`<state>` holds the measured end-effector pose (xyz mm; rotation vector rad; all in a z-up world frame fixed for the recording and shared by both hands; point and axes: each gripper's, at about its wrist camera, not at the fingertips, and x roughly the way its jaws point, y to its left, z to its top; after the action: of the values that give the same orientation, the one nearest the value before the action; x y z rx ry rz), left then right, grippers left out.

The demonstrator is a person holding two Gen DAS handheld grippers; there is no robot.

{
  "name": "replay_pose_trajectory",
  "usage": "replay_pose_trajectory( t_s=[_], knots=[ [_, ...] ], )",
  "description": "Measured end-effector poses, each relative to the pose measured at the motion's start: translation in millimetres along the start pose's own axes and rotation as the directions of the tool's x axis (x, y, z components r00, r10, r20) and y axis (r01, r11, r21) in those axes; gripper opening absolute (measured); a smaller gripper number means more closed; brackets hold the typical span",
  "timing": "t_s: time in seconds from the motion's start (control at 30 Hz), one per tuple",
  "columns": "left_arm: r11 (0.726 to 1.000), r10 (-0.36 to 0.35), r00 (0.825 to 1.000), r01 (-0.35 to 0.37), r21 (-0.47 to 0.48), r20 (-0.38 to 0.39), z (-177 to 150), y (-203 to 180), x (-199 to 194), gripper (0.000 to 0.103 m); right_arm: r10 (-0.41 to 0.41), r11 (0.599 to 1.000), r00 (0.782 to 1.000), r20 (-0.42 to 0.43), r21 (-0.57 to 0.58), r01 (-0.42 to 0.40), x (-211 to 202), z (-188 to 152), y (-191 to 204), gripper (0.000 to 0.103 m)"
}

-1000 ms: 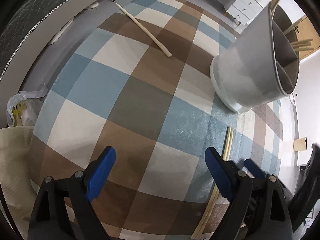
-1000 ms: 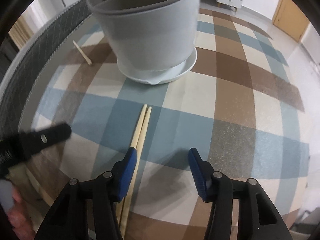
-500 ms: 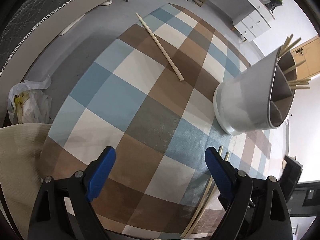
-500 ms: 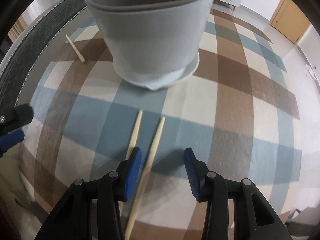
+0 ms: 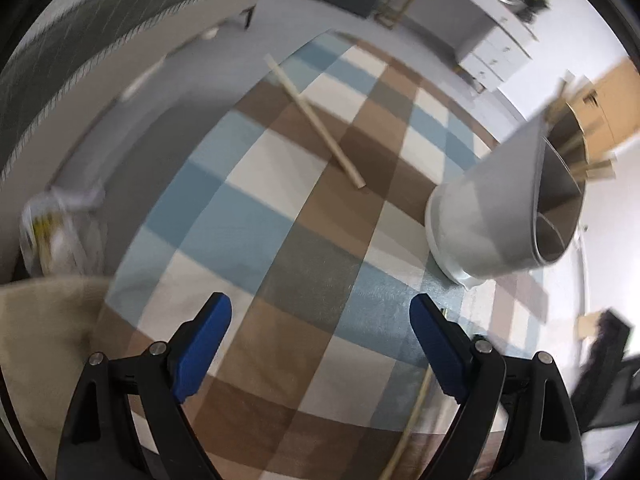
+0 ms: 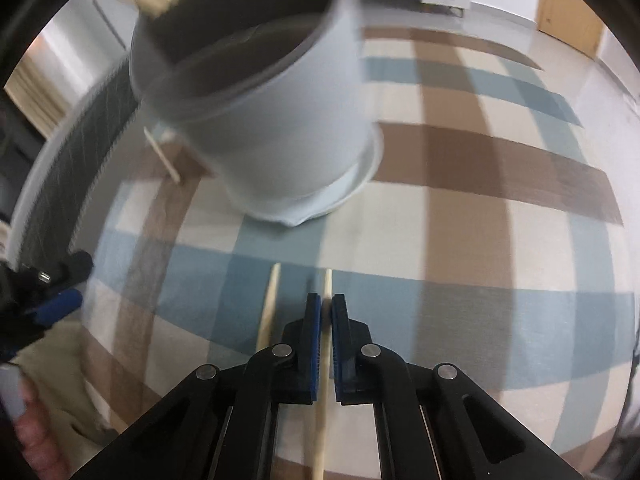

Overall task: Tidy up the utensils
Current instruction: 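Lower the right gripper to grasp a stick while the left gripper grasps another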

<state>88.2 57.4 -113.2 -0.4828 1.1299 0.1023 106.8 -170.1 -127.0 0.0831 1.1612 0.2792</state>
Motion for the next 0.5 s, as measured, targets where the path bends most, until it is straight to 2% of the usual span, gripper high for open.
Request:
replay_pose_trajectory(
  t_s=[0.1, 0.27, 0.4, 0.5],
  knots=[
    [0.996, 0.004, 1.0, -0.006, 0.086, 0.025, -8, -11, 0, 0.088, 0.064, 0.994, 0.995, 0.071, 0.085, -0.07, -23, -6, -23, 0.004],
    [0.985, -0.032, 0.999, 0.036, 0.168, -0.025, -22, -27, 3, 0.088, 0.167, 0.953, 0.969, 0.181, 0.224, -0.206, -46, -10, -61, 0.004],
    [0.96, 0.031, 0.999, -0.019, 0.279, -0.039, -33, -53, 7, 0.088, 0.225, 0.905, 0.949, 0.223, 0.314, -0.288, -50, -11, -81, 0.004],
    [0.937, 0.06, 0.997, -0.038, 0.347, -0.053, -40, -69, 14, 0.088, 0.229, 0.899, 0.942, 0.246, 0.317, -0.302, -59, -10, -83, 0.004]
  ],
)
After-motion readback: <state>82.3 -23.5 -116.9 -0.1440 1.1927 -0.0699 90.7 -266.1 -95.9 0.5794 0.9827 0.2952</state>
